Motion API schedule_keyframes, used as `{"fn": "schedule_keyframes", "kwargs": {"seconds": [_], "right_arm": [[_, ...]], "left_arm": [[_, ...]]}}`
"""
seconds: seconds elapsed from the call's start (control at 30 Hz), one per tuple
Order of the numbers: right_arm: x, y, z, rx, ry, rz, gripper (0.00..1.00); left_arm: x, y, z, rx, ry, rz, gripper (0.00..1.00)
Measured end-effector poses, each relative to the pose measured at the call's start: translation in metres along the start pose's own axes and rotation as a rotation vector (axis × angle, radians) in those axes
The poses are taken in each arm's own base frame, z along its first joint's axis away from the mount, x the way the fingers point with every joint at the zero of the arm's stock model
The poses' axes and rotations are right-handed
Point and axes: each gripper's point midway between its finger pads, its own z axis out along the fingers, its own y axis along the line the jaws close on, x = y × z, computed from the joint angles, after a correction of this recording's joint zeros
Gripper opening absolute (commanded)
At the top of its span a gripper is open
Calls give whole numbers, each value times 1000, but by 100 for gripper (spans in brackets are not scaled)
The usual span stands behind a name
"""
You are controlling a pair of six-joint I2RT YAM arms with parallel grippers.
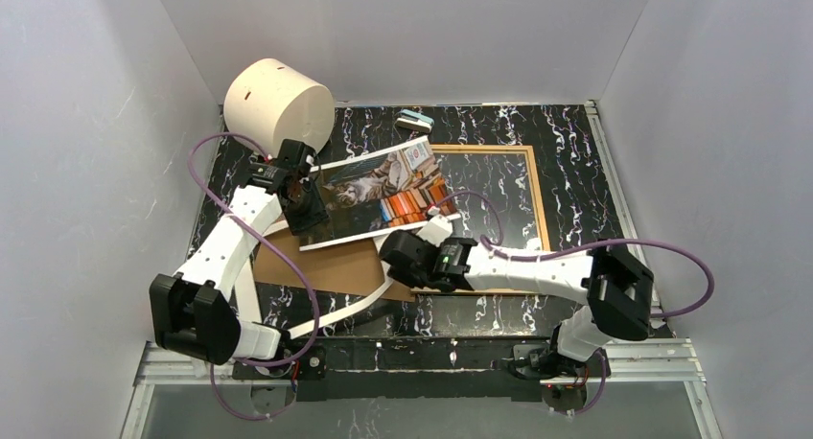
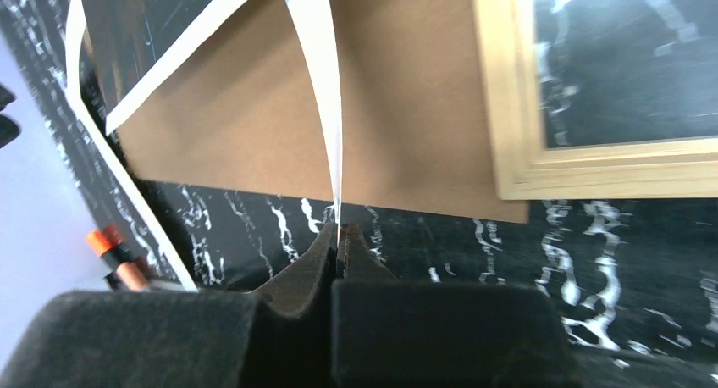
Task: Put the photo into the frame
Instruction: Pick up the photo frame item at the center of the board.
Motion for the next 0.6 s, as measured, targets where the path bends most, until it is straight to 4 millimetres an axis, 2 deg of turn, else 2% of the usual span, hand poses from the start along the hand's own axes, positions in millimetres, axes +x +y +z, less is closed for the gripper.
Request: {"fn": "schedule_keyframes", "kwargs": {"seconds": [0.13, 0.23, 0.47, 0.6], "right_arm": [[-29, -9, -22, 85, -29, -37, 1], [-50, -22, -43, 123, -44, -76, 1], [-97, -46, -80, 206, -80, -156, 1], [-128, -57, -97, 273, -128, -211, 1]], "left_arm": [[-10, -6, -6, 19, -32, -3, 44], [-10, -8, -4, 21, -24, -2, 47], [-12, -14, 17, 20, 13, 10, 56], [-5, -12, 27, 25, 32, 19, 59]]}}
